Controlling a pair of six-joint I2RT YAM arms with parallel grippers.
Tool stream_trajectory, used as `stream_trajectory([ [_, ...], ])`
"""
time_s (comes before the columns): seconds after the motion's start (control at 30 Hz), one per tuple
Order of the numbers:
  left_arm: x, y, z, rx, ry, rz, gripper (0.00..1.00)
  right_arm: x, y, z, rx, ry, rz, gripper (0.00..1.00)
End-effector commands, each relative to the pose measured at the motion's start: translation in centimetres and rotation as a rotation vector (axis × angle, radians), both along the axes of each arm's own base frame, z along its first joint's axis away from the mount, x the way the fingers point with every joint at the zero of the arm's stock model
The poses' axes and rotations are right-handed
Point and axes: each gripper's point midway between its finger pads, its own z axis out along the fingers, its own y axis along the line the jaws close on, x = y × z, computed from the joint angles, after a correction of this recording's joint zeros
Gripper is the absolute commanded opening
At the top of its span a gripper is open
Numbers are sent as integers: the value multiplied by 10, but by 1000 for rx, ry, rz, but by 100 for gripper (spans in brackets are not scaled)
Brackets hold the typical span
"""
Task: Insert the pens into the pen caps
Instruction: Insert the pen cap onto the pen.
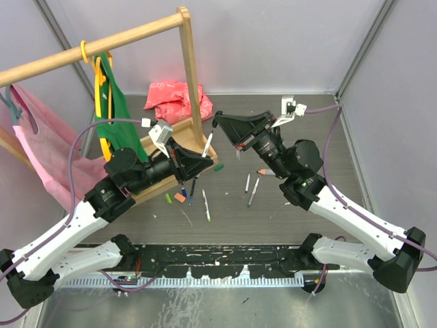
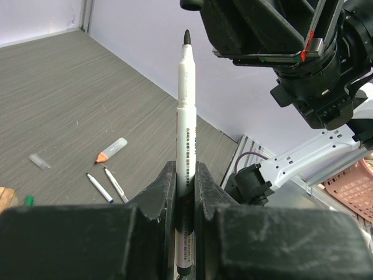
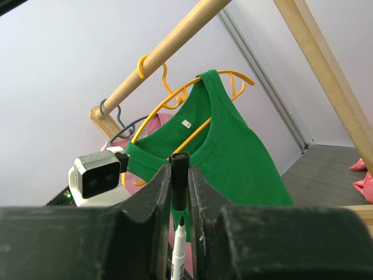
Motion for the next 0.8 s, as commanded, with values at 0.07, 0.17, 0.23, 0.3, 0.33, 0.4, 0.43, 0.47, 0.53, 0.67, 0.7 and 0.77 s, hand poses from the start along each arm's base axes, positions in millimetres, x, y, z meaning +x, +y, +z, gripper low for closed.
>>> stream_trajectory([
  [0.07, -6, 0, 25, -64, -71, -26, 0, -8, -4, 20, 49, -40, 23, 0],
  [0.17, -6, 1, 25, -64, -71, -23, 0, -7, -3, 19, 47, -36, 25, 0],
  [0.23, -6, 2, 25, -64, -72, -20, 0, -7, -3, 17, 44, -35, 24, 0],
  [0.3, -6, 2, 24, -64, -71, -16, 0, -7, -2, 18, 44, -34, 27, 0],
  [0.33, -5, 2, 24, -64, -71, -14, 0, -7, -3, 17, 43, -35, 27, 0],
  [0.4, -5, 2, 25, -65, -71, -14, 0, -8, -3, 17, 41, -35, 27, 0],
  [0.43, -5, 2, 24, -65, -71, -14, 0, -7, -2, 16, 38, -32, 27, 0],
  [0.47, -5, 2, 24, -65, -72, -14, 0, -7, -2, 16, 35, -31, 26, 0],
  [0.53, -5, 2, 25, -66, -73, -13, 0, -7, -2, 15, 34, -29, 26, 0],
  [0.67, -5, 3, 26, -66, -73, -12, 0, -7, -1, 14, 29, -27, 33, 0],
  [0.7, -5, 3, 26, -65, -73, -10, 0, -7, 0, 13, 28, -25, 34, 0],
  [0.77, -5, 3, 26, -66, -74, -9, 0, -7, 0, 12, 26, -22, 36, 0],
])
